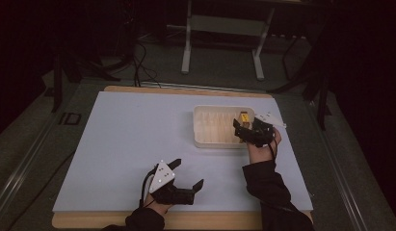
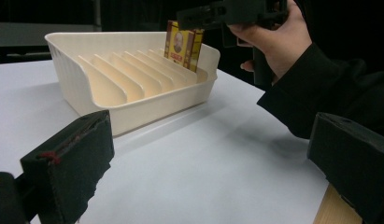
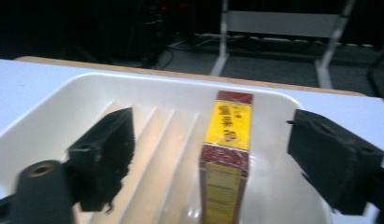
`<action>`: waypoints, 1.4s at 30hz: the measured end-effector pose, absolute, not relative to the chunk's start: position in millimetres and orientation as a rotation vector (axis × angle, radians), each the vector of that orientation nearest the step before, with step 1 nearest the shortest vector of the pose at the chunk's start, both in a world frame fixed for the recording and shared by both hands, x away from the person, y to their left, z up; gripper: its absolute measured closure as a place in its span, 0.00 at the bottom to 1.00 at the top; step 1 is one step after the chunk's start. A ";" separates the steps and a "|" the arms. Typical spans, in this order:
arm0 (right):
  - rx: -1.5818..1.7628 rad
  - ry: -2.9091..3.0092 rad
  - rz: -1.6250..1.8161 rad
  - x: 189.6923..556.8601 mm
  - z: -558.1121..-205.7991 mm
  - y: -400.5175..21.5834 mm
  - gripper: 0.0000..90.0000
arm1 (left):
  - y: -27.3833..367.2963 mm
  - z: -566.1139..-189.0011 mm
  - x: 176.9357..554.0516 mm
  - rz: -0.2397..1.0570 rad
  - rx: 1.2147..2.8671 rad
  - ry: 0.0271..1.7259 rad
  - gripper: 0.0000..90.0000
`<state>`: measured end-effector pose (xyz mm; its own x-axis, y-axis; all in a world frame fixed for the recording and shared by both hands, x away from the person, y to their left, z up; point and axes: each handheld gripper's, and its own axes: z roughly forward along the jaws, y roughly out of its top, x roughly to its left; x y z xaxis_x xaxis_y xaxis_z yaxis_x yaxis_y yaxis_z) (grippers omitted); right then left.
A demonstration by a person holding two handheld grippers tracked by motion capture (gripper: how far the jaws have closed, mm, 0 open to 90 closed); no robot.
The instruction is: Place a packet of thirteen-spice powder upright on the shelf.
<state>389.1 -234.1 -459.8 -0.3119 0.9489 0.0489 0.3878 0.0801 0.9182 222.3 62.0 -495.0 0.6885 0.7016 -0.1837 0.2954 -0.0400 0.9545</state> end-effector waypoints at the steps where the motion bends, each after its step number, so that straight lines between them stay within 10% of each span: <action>1: 1.316 1.783 1.221 388.7 -459.2 -234.5 0.15 | 62.0 -495.0 222.4 0.400 1.633 0.828 0.02; 42: 1.059 2.054 1.430 281.8 -435.7 -259.4 0.15 | 62.1 -494.3 222.2 0.414 1.670 0.825 0.02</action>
